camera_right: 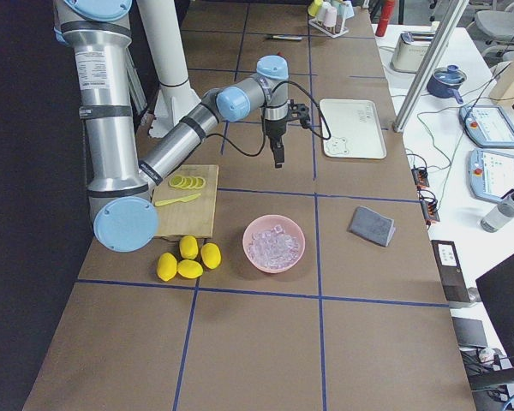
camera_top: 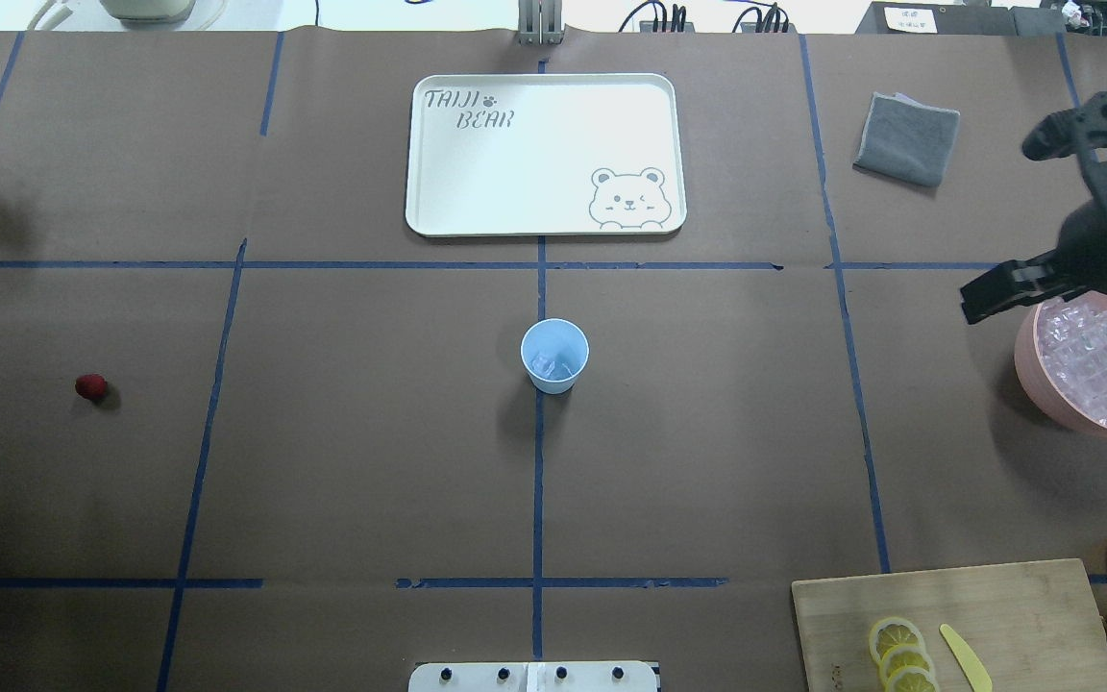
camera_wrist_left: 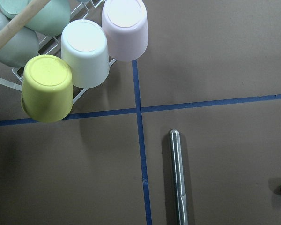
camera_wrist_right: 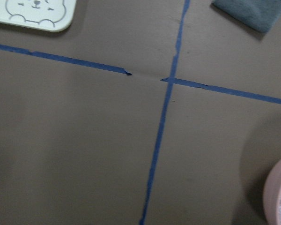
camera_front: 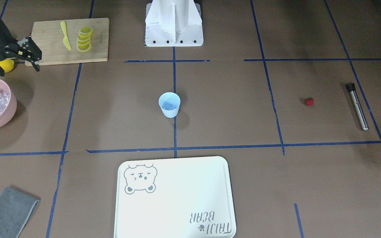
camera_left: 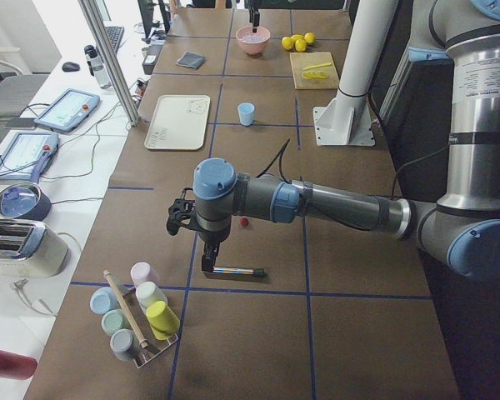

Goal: Mash ice and strawberries in cup
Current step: 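Move the right gripper back over the ice bowl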

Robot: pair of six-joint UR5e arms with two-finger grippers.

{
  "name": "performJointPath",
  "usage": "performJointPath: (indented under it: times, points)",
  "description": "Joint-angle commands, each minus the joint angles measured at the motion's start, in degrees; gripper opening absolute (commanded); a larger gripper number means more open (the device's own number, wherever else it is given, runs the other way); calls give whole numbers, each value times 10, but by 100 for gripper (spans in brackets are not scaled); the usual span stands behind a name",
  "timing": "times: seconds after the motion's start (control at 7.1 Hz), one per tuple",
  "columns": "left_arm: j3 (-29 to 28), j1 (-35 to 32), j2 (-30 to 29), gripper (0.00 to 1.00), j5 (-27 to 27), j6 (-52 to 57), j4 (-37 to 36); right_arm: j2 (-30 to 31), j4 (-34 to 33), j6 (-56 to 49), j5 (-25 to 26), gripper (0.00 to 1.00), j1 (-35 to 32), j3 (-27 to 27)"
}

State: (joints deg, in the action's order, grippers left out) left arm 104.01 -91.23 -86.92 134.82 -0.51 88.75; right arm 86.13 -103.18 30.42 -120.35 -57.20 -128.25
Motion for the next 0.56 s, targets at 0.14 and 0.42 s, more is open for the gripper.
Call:
performJointPath:
  times: [0.14, 0.42]
  points:
    - [16, 0, 1, 100, 0, -15, -2, 66, 106, -106, -109, 99, -103, 95]
    - [16, 0, 1, 100, 0, -16, -1, 68, 111, -148, -105, 99, -110, 152]
